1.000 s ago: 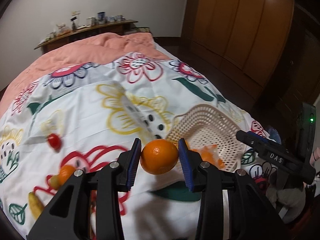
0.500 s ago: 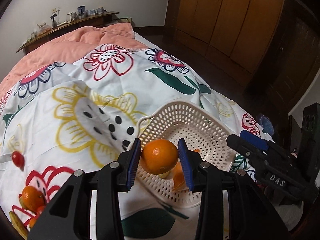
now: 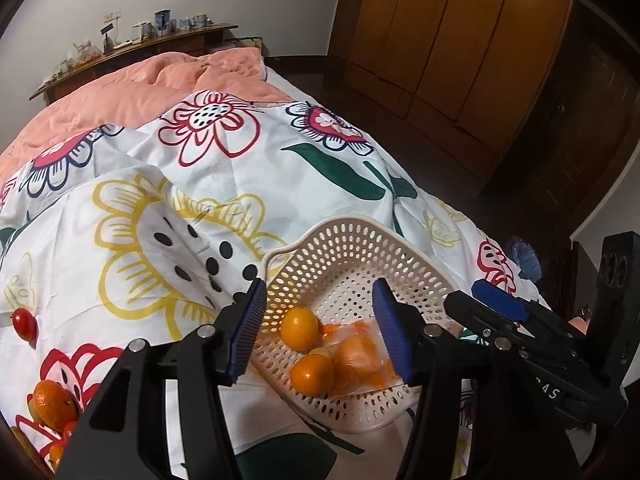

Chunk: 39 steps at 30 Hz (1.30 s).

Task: Organize fruits
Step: 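Carry the orange into the basket and open the left gripper, then move the left gripper to the red cherry tomato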

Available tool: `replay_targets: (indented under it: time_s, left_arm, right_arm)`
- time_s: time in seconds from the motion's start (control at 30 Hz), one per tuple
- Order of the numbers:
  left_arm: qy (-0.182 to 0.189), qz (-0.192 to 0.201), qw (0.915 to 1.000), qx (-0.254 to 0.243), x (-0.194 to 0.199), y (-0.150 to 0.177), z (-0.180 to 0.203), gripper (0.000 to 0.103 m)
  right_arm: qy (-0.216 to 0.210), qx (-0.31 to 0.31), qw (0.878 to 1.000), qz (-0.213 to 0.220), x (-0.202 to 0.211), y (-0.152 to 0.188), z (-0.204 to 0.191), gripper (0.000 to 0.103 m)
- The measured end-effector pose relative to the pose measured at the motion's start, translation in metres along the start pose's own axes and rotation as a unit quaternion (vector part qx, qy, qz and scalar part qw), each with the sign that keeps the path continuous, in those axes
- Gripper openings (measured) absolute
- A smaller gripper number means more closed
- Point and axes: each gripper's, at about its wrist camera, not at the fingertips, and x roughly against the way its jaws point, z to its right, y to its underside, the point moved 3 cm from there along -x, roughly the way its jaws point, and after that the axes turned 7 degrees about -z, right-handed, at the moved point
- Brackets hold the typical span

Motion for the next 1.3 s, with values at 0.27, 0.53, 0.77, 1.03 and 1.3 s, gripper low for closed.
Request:
replay_targets:
  time_s: [0.27,0.53,0.77,1.03,1.3]
  left_arm:
    - [-0.022,0.012,0.9997,0.005,0.011,0.006,-0.012,0.068]
    - [-0.040,0.023,0.9989,0.012,0.023,0.014,-0.023,0.073]
    - [-0.052,0.039,0.9976,0.024,0.038,0.018,-0.036,0.082]
    - [-0.075,0.048,0.9945,0.055,0.056,0.022,-0.070,0.082]
    - [-0.102,0.055,0.9890,0.092,0.074,0.029,-0.113,0.082]
  right_arm:
    - [-0.002,0.010,1.000,-0.004,0.001,0.003,-0.009,0.061]
    - [-0.007,0.024,1.000,-0.010,0.000,0.007,-0.025,0.061]
    - [-0.013,0.041,0.999,-0.015,-0.001,0.009,-0.041,0.061]
    - [-0.022,0.059,0.998,-0.023,0.000,0.014,-0.061,0.061]
    - [-0.030,0.075,0.996,-0.031,-0.002,0.017,-0.078,0.061]
